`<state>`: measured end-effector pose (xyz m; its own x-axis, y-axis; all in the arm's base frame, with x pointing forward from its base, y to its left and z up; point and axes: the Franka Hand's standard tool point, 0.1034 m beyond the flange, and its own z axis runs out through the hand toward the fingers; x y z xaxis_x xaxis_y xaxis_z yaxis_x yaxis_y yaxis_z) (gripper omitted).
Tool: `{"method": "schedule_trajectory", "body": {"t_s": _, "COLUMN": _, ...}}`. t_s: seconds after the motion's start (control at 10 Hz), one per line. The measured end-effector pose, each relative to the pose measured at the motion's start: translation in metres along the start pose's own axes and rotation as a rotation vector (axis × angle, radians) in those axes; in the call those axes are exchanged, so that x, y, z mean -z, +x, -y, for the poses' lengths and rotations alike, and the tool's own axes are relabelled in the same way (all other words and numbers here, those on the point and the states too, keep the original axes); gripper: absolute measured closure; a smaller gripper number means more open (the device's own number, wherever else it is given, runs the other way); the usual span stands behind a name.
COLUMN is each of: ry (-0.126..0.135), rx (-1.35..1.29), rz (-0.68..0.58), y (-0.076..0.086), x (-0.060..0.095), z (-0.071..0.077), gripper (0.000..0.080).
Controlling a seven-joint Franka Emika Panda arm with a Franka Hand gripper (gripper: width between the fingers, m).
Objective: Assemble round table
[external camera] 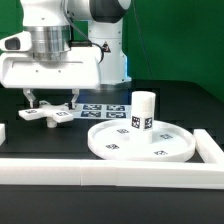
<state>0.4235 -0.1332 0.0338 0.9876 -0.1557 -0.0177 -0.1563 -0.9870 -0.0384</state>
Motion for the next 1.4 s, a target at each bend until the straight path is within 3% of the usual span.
{"method": "schedule_trajectory", "body": {"t_s": 0.8, "ry": -0.001, "rx": 0.000, "rz": 0.018, "y": -0.0046, "x": -0.0077, "z": -0.0018, "gripper": 0.0151}}
{"method": "schedule_trajectory", "body": {"t_s": 1.0, "ry": -0.001, "rx": 0.000, "rz": 0.018, "y": -0.0046, "x": -0.0077, "z": -0.0019, "gripper": 0.0356}}
{"method": "schedule_trajectory", "body": {"t_s": 1.4, "ry": -0.001, "rx": 0.000, "rz": 0.018, "y": -0.0044, "x": -0.0075, "z": -0.0004, "gripper": 0.0356}}
